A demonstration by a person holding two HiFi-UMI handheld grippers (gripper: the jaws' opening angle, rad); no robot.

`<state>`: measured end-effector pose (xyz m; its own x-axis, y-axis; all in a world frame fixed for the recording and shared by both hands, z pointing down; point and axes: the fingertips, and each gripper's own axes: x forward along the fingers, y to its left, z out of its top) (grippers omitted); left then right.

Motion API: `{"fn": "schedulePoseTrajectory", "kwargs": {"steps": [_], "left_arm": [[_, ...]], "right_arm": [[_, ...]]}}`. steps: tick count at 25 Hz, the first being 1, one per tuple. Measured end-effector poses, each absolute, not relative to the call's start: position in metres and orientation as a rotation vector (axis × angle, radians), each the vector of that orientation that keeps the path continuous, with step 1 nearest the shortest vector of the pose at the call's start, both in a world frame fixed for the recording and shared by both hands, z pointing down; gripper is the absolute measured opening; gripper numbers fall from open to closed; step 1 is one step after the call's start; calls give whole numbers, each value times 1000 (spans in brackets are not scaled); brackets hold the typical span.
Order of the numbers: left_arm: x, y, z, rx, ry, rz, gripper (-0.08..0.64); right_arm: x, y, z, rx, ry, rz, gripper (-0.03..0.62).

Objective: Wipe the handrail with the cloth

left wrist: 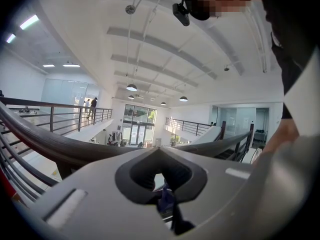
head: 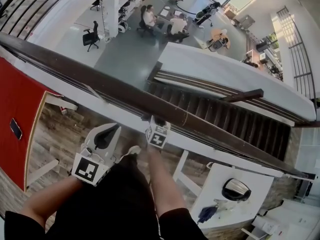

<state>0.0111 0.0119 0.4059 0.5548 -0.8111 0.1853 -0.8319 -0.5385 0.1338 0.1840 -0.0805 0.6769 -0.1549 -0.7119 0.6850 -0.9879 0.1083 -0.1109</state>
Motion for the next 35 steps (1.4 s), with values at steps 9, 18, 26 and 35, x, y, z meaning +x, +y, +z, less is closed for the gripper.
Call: {"fn": "schedulePoseTrajectory", "kwargs": {"steps": [9, 18, 26, 35], "left_arm": [[23, 7, 411, 2597, -1375, 158, 0], [37, 7, 412, 2593, -1367, 150, 0], [46, 6, 415, 2580, -1355, 153, 0], [69, 6, 422, 2586, -1329, 136, 0]], "right_arm": [[219, -73, 679, 1661, -1902, 778, 137], [250, -64, 679, 1670, -1875, 771, 137], [282, -57, 681, 1685, -1857, 785, 137], [318, -46, 681, 1711, -1839, 793, 137]]}}
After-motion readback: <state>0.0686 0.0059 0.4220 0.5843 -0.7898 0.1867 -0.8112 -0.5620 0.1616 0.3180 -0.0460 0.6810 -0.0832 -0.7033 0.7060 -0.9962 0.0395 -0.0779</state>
